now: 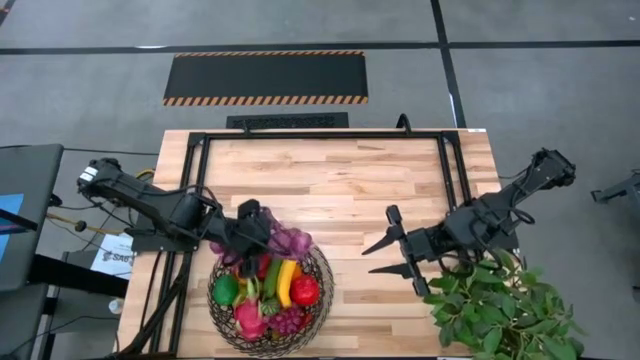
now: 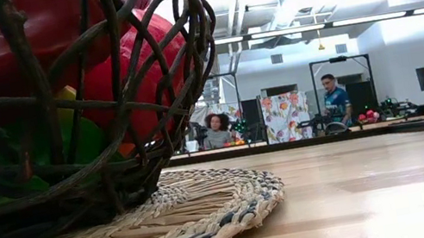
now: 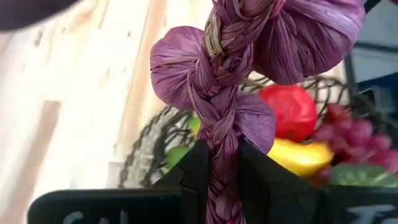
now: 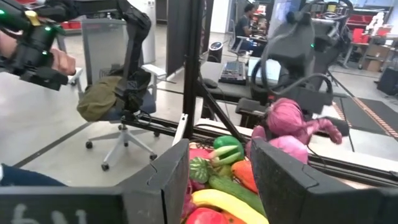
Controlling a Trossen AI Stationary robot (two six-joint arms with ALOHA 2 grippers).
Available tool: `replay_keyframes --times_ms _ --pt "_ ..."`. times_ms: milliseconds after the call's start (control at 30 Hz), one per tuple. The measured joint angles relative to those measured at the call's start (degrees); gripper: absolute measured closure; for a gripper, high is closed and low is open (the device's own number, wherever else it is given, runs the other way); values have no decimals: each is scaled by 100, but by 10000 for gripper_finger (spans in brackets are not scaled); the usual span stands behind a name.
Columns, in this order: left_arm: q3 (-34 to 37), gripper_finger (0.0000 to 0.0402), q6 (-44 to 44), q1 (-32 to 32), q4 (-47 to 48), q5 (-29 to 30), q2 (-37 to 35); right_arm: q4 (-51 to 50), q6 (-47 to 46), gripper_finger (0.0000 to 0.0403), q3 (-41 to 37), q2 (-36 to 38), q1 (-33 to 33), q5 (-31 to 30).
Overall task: Build produce basket
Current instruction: Put the garlic into the woven basket
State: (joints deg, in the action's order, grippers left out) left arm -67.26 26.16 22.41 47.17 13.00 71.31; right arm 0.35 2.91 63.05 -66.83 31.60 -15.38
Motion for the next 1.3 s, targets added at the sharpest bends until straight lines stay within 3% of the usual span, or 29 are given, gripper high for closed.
replay_keyframes --times_ms 133,367,567,800,1100,1300 --pt "-7 356 -317 150 332 15 15 -9 -4 210 0 0 -33 1" --pt "-25 354 -944 430 432 582 366 -134 -2 216 0 0 -36 7" --pt "-31 353 -1530 486 250 536 935 -237 -130 218 0 0 -51 7" --pt "-721 350 -2182 507 219 564 1612 -324 -141 216 0 0 -64 7" --pt "-1454 255 -2532 706 1241 982 2022 -539 -295 220 0 0 -57 11" --pt "-1443 192 -2323 841 1429 714 2033 -603 -749 216 -253 -2 -63 14"
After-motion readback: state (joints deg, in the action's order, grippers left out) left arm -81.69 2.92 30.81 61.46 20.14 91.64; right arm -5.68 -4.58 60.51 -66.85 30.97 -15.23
